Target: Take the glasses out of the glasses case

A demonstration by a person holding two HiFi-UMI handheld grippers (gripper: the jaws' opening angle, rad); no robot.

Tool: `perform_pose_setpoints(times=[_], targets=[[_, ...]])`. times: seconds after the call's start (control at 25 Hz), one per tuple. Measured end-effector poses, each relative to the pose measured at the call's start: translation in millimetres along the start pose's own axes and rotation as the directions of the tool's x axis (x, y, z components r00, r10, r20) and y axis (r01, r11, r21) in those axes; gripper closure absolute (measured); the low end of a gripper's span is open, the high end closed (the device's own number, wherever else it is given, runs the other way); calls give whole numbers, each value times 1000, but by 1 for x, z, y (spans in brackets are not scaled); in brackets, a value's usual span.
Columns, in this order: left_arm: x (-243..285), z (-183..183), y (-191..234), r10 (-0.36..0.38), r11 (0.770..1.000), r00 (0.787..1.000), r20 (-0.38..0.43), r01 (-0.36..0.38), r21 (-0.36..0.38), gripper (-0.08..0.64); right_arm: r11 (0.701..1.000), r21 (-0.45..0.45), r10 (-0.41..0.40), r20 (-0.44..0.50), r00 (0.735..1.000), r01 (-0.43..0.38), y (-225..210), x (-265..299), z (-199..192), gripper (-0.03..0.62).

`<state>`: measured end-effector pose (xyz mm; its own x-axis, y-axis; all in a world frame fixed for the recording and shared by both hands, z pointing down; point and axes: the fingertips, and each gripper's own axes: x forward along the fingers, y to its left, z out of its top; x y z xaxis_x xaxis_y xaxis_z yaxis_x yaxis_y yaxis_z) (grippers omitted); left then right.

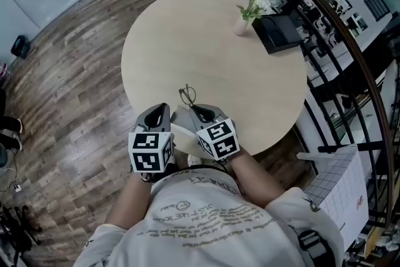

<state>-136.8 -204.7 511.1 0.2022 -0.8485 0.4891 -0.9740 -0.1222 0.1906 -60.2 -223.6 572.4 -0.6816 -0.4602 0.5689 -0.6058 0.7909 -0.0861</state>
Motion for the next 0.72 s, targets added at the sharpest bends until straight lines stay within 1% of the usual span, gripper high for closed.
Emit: perform_pose_setpoints(times=[0.16, 0.4, 0.56, 0.72], targets=[[3, 33, -14, -34, 999, 998, 52, 33, 28, 547, 997, 63, -59, 129, 990, 51, -9, -28, 39, 564], [2, 77, -41, -98, 992, 988, 120, 88, 86, 548, 989, 70, -145, 253, 957, 131, -23, -64, 86, 565], [-5, 88, -58, -138, 986, 981, 135, 123, 113, 548, 978, 83, -209, 302, 930, 193, -28, -92, 104, 565], [-6, 96, -64, -159, 981, 976, 148, 139, 134, 548, 958, 97, -285, 304, 909, 268, -39, -103, 112, 565]])
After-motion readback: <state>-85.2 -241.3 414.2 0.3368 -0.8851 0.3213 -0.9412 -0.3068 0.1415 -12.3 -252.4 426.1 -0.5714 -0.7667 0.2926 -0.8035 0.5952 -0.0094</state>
